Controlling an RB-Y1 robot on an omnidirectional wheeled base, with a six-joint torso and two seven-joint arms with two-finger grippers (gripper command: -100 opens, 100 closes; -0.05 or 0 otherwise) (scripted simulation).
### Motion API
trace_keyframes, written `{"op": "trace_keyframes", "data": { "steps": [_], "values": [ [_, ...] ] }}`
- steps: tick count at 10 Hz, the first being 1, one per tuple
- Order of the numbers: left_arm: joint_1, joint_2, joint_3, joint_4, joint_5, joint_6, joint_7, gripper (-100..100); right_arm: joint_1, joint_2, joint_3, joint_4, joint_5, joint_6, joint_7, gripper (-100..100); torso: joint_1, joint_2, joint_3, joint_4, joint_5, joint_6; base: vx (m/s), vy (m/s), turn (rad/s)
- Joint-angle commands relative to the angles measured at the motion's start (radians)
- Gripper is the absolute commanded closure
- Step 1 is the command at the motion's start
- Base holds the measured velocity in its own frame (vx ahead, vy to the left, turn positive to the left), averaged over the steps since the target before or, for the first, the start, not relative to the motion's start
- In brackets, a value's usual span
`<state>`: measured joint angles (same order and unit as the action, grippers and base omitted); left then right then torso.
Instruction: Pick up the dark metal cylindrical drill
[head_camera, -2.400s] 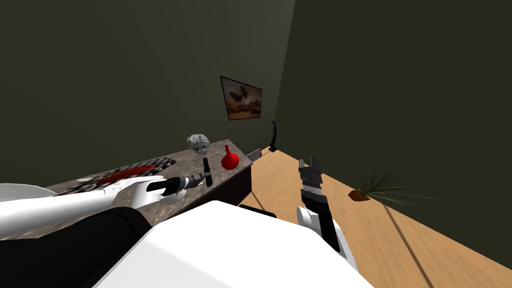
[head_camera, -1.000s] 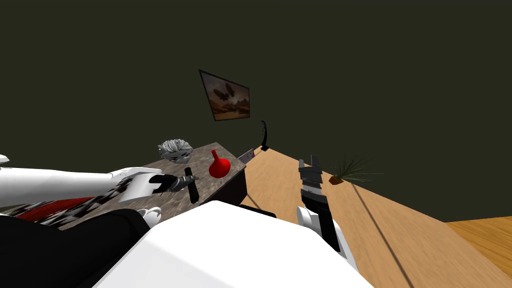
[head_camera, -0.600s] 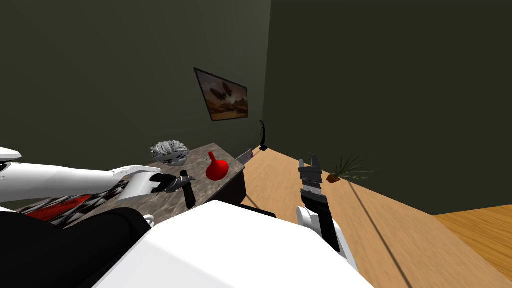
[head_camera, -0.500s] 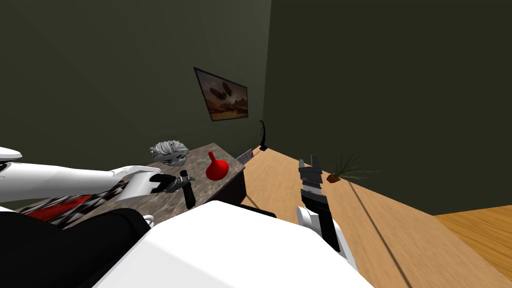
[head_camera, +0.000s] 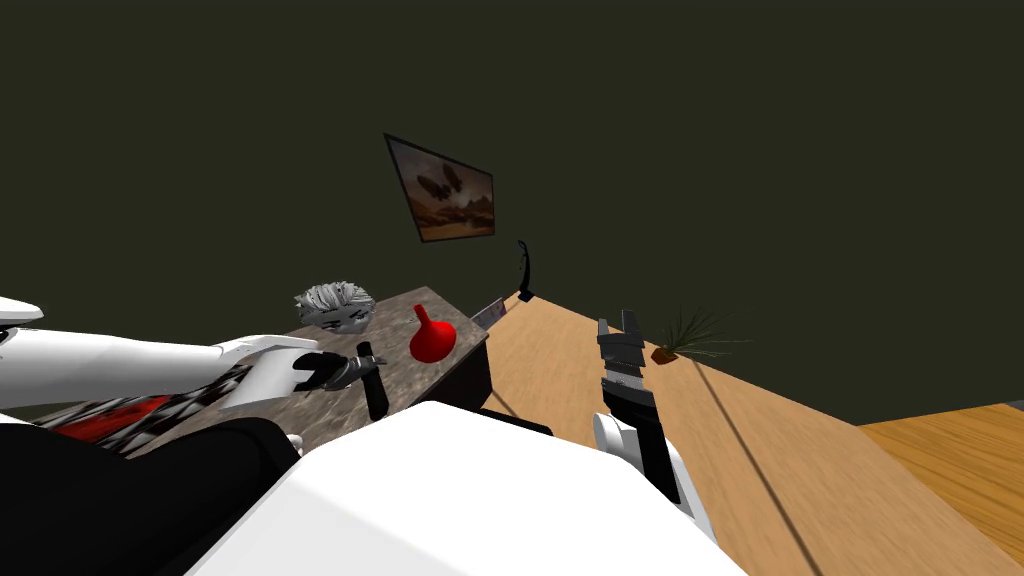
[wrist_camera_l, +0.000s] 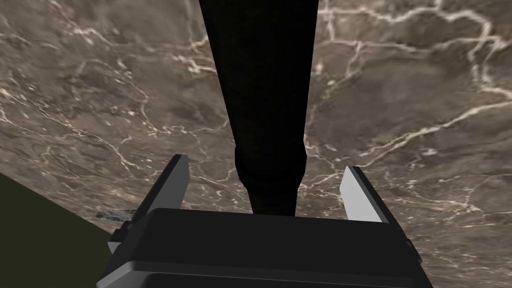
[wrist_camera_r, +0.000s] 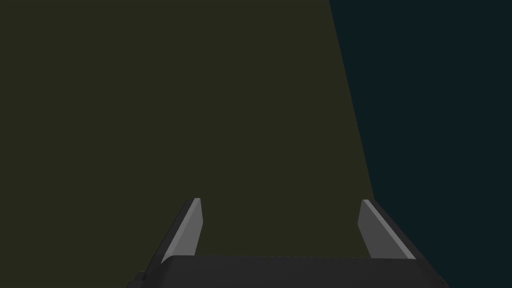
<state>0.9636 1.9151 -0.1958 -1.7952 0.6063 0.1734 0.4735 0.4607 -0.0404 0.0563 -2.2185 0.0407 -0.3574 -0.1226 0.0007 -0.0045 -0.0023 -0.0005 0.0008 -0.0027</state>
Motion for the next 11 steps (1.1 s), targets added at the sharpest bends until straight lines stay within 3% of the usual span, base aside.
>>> {"op": "trace_keyframes", "data": {
  "steps": [1,3,4,6,7,8,11],
  "values": [
    [-0.001,-0.031,0.006,0.01,0.041,0.005,-0.05,-100,0.0,0.0,0.0,0.0,0.0,0.0,0.0,0,0.0,0.0,0.0,0.0,0.0,0.0,0.027,-0.004,-0.051],
    [-0.001,-0.031,0.006,0.01,0.041,0.005,-0.057,-100,0.0,0.0,0.0,0.0,0.0,0.0,0.0,0,0.0,0.0,0.0,0.0,0.0,0.0,0.008,0.0,0.001],
    [-0.003,-0.071,-0.004,0.027,0.024,0.002,-0.071,-100,0.0,0.0,0.0,0.0,0.0,0.0,0.0,0,0.0,0.0,0.0,0.0,0.0,0.0,0.02,-0.005,-0.082],
    [-0.006,-0.111,-0.014,0.044,0.007,-0.002,-0.085,-100,0.0,0.0,0.0,0.0,0.0,0.0,0.0,0,0.0,-0.001,0.0,0.0,0.0,0.0,0.035,-0.002,-0.063],
    [-0.026,-0.101,-0.028,0.038,0.026,0.004,-0.096,-100,0.0,0.0,0.0,0.0,0.0,0.0,0.0,0,0.0,-0.001,-0.001,0.0,0.0,0.0,0.017,-0.002,-0.01],
    [-0.025,-0.103,-0.027,0.039,0.024,0.003,-0.097,100,0.0,0.0,0.0,0.0,0.0,0.0,0.0,0,0.0,0.0,0.0,0.0,0.0,0.0,0.0,0.0,0.0],
    [-0.025,-0.103,-0.028,0.039,0.025,0.004,-0.096,100,0.0,0.0,0.0,0.0,0.0,0.0,0.0,0,0.0,0.001,0.0,0.0,0.0,0.001,0.0,0.0,0.0]
  ]
}}
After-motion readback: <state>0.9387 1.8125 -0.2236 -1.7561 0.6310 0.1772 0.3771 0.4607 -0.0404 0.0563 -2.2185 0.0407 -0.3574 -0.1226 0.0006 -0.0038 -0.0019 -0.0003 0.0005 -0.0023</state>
